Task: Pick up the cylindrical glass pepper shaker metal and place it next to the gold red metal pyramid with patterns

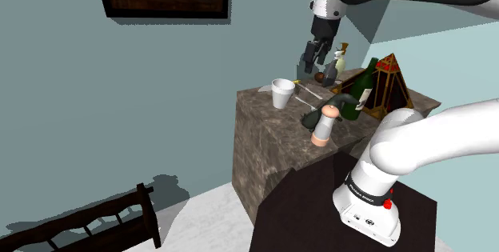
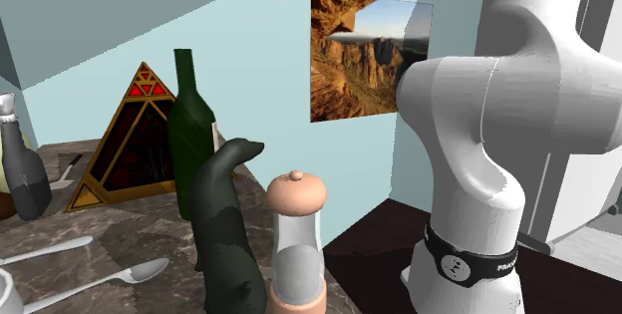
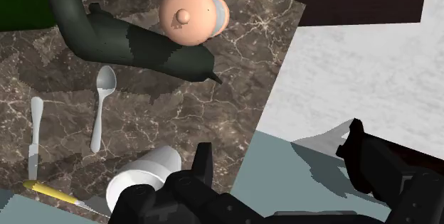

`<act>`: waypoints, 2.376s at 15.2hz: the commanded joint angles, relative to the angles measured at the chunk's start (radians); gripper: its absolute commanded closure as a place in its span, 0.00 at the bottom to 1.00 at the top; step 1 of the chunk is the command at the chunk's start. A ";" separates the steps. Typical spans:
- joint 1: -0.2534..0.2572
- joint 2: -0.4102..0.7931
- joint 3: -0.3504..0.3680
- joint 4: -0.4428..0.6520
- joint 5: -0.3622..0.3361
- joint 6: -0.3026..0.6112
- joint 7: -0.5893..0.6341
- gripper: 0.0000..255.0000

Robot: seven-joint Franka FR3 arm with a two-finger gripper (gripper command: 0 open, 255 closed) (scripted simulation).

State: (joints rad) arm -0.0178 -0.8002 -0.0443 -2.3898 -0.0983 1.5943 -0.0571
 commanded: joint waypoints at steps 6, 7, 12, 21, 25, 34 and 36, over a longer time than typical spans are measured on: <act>-0.009 -0.149 -0.055 -0.203 -0.075 0.067 -0.106 0.00; -0.013 -0.178 -0.069 -0.241 -0.093 0.079 -0.128 0.00; -0.051 -0.319 -0.153 -0.417 -0.202 0.136 -0.250 0.00; -0.134 -0.412 -0.280 -0.595 -0.353 0.244 -0.371 0.00; -0.151 -0.396 -0.307 -0.635 -0.382 0.300 -0.371 0.00; -0.151 -0.396 -0.307 -0.635 -0.382 0.300 -0.371 1.00; -0.151 -0.395 -0.307 -0.634 -0.382 0.300 -0.371 1.00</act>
State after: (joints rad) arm -0.1685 -1.1954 -0.3510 -3.0235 -0.4808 1.8944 -0.4279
